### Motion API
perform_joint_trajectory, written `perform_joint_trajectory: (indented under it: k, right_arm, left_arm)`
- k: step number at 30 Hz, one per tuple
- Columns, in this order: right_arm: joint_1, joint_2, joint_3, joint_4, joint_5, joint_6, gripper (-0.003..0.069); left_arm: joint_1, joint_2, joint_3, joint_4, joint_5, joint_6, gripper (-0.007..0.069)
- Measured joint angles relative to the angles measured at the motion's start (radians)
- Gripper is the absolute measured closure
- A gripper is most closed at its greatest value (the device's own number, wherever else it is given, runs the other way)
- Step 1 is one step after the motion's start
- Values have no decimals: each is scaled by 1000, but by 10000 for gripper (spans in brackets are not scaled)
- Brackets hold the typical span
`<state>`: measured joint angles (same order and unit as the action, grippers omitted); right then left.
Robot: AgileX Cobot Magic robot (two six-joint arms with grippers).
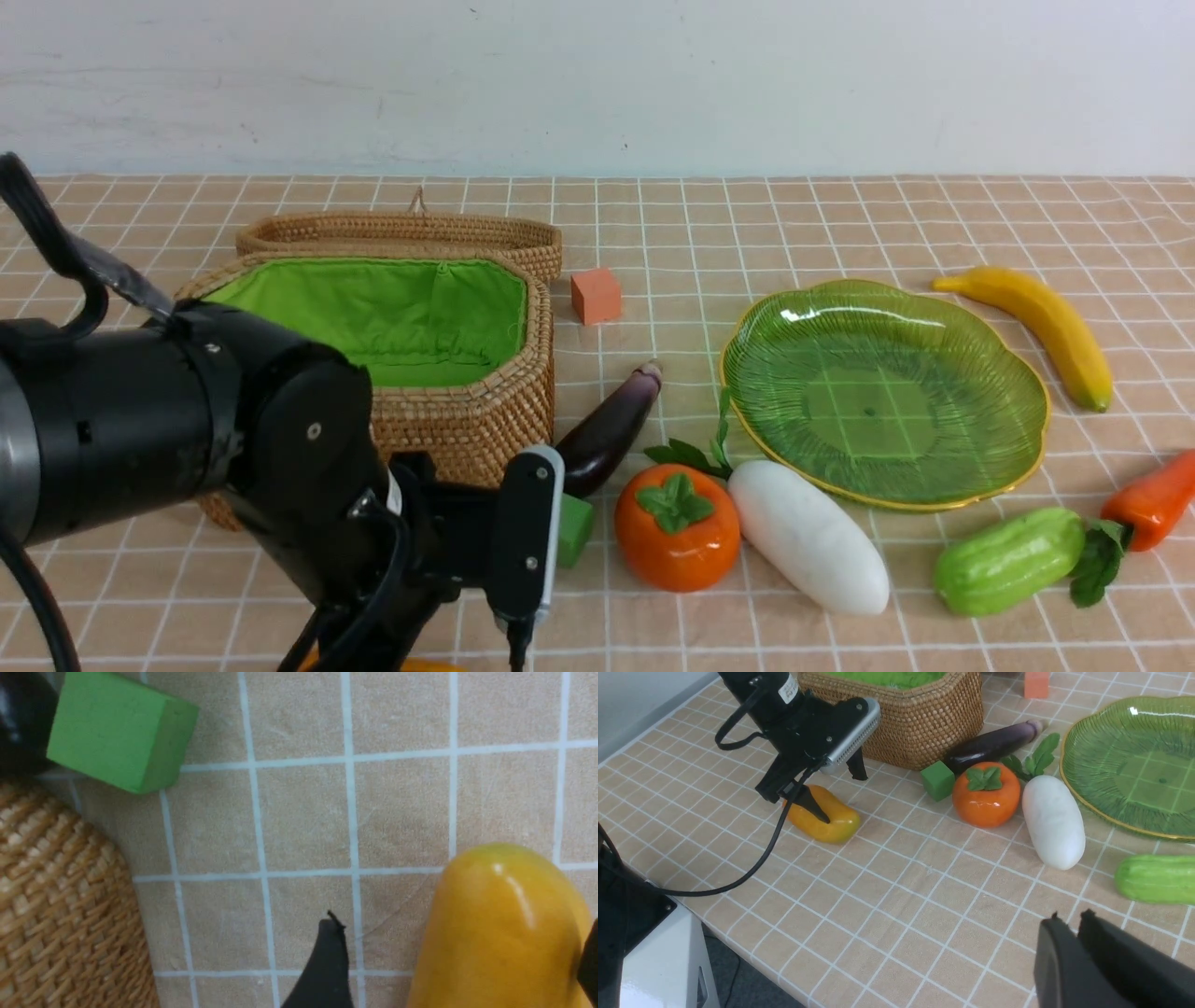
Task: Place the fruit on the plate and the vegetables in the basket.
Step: Grab the mango with your left arm and place it on the right plate
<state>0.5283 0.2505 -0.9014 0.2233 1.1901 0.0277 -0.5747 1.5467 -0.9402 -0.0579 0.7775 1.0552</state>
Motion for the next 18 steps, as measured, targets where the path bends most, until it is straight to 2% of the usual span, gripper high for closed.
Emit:
perform_joint_trajectory:
  k: [5, 13, 16, 18]
  right_arm:
    - [0, 0, 0, 0, 0, -2, 590]
    - [0, 0, 0, 0, 0, -2, 589]
    - [0, 0, 0, 0, 0, -2, 587]
    - [0, 0, 0, -3, 0, -3, 587]
  left_arm:
    - [0, 7, 5, 13, 21, -126, -11]
    - [0, 84, 73, 110, -2, -184, 8]
    - [0, 112, 76, 142, -15, -221, 39]
    - [0, 117, 76, 165, -27, -261, 91]
